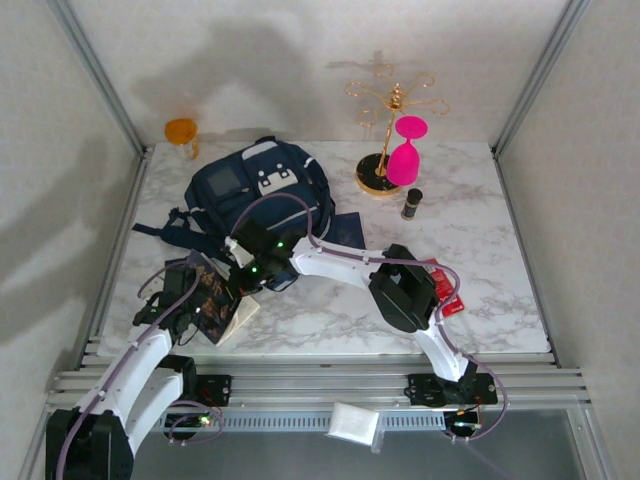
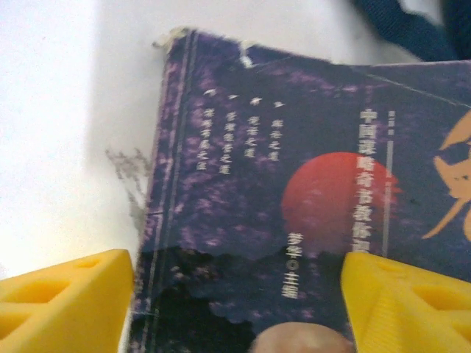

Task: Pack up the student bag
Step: Pick up the book from the bottom-left of the table.

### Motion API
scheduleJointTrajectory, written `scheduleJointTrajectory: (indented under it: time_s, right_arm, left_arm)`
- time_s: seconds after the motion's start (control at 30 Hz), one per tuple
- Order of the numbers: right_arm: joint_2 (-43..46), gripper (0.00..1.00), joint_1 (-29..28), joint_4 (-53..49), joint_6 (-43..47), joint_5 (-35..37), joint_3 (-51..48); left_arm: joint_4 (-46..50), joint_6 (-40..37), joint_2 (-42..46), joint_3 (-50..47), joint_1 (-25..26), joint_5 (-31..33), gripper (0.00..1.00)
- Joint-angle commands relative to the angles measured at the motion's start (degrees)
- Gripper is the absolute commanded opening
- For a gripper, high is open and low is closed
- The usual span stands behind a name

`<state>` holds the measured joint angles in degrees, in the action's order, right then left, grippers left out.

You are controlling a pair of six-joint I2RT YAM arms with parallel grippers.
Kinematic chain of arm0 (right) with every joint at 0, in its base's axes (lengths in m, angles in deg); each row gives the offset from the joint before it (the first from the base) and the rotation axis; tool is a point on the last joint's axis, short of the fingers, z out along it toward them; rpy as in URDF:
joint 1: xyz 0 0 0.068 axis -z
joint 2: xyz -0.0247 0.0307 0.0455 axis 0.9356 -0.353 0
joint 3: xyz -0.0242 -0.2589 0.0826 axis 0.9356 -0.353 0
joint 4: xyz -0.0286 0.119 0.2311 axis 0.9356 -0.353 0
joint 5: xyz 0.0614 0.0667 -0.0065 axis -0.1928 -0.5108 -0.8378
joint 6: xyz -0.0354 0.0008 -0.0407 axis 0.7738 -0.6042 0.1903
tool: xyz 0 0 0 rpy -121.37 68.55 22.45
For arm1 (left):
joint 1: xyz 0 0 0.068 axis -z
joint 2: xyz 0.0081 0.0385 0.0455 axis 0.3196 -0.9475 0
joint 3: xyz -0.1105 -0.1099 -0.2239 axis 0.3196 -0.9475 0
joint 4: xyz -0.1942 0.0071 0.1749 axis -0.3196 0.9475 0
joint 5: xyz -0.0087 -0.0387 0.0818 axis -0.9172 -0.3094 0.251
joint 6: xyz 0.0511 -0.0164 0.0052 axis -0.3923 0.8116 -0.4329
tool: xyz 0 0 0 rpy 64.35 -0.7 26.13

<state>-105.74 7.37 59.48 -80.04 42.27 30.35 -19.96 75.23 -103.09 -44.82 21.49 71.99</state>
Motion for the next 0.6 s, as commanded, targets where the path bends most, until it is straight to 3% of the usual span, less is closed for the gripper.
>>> scheduleJointTrajectory:
  time_s: [0.0, 0.27, 0.4, 0.57]
  right_arm:
    - [6.14, 0.0, 0.82, 10.69, -5.6, -8.75, -0.28]
    - [10.86, 0.0, 2.59, 20.74, -14.34, -11.97, 3.77]
    - [14.43, 0.0, 4.32, 23.83, -16.42, -11.27, 5.05]
    - [19.08, 0.0, 7.71, 24.43, -16.51, -11.03, 5.32]
  left_arm:
    - [4.23, -0.06, 2.42, 5.61, -2.25, -0.23, 0.83]
    - [13.29, -10.38, 1.93, 24.95, -10.86, -2.56, 0.99]
    - [16.11, -14.61, -1.23, 36.45, -15.51, -8.82, 1.0]
    - [15.95, -16.09, -4.12, 45.27, -15.92, -15.66, 0.99]
